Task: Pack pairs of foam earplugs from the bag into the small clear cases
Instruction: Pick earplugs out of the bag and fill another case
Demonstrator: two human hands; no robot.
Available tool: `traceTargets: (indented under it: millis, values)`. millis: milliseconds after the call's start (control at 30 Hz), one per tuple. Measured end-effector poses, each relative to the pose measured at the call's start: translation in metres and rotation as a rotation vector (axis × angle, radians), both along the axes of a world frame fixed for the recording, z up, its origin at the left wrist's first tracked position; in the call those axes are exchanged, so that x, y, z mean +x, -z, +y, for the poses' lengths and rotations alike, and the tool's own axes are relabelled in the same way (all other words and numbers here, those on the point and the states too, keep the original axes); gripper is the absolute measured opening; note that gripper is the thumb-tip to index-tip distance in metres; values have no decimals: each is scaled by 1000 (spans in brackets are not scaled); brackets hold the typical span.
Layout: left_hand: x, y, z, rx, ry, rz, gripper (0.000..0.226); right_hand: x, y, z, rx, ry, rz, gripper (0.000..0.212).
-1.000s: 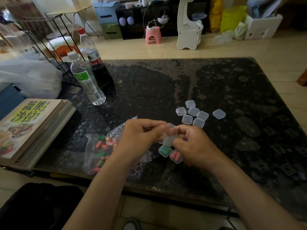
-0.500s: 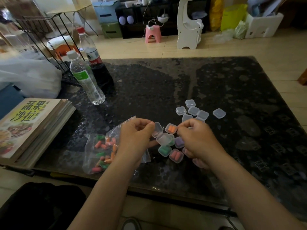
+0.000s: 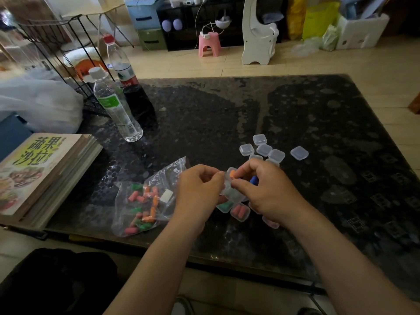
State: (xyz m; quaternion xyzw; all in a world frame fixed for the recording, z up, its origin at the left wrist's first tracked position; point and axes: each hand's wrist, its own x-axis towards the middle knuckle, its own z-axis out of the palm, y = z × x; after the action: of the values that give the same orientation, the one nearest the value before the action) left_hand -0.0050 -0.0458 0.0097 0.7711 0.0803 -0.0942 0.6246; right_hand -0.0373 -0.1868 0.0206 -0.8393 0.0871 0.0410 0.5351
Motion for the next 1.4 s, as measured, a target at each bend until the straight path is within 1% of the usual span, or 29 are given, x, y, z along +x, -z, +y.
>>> traceTargets:
  millis: [133,233,400,500,667,700,767,833,967,1100,1200,1333,1400]
  values:
    - [-1,-5,-2,-85,-25,44,2,0,3,0,-70,-92,-48,5]
    - [-2,-7,0,-116,-25,40,2,1,4,-1,-122,-122,-45,8]
    - [-2,-9,0,-137,-30,51,3,2,5,-1,-101,-37,-16,12]
    - [-2,-9,1,-124,-13,45,4,2,7,-2,-110,4,-23,9]
    - [0,-10,2,-107,-24,47,6,4,9,-6,18,134,-58,7]
    - [0,-10,2,-107,-31,50,6,4,8,-7,67,157,-55,9]
    - [1,-9,2,-111,-41,52,7,3,4,-8,142,179,-29,22]
    - [2,-8,2,-109,-48,41,6,3,1,-8,148,172,-20,27]
    - [2,-6,2,-88,-72,8,6,3,4,-7,135,137,-47,19]
    - [2,-8,2,-107,-71,0,5,5,8,-6,84,158,-49,9]
    - [1,-9,3,-138,-54,5,5,6,9,-6,100,161,-2,12]
    - [1,-7,3,-154,-46,0,5,5,7,-6,98,131,51,6]
    - [1,-8,3,-146,-46,-6,5,4,5,-5,104,125,71,9]
